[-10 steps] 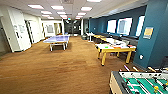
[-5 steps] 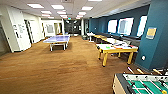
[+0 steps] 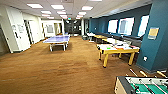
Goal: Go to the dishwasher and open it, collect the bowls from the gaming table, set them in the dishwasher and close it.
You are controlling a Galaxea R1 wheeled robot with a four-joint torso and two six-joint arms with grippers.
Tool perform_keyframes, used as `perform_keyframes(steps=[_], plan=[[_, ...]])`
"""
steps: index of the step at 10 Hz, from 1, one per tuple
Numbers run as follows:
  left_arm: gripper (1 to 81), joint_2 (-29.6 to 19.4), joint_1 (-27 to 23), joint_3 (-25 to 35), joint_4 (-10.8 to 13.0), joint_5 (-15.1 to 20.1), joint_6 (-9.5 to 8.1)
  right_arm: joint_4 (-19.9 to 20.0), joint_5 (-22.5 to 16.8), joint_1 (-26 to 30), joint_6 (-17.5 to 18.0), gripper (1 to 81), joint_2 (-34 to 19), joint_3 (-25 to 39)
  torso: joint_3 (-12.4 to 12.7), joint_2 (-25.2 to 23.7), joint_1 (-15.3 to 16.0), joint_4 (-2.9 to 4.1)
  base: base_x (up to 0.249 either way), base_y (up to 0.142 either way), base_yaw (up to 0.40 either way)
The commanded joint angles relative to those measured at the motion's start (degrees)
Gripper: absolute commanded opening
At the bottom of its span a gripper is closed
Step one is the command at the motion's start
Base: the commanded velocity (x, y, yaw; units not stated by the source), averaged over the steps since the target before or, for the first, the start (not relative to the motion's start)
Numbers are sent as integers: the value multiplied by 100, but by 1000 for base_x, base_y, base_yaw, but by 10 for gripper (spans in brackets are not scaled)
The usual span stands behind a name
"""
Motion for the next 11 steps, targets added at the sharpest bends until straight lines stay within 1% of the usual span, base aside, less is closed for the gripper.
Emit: perform_keyframes(steps=[1, 11], plan=[[811, -23, -320, -13, -36, 309, 11, -12, -276, 274, -15, 811, 21, -5, 0, 0, 5, 0, 133, 0, 0], [811, 4, -319, -13, -36, 309, 11, -3, -276, 283, -15, 811, 30, 12, 0, 0, 5, 0, 133, 0, 0]])
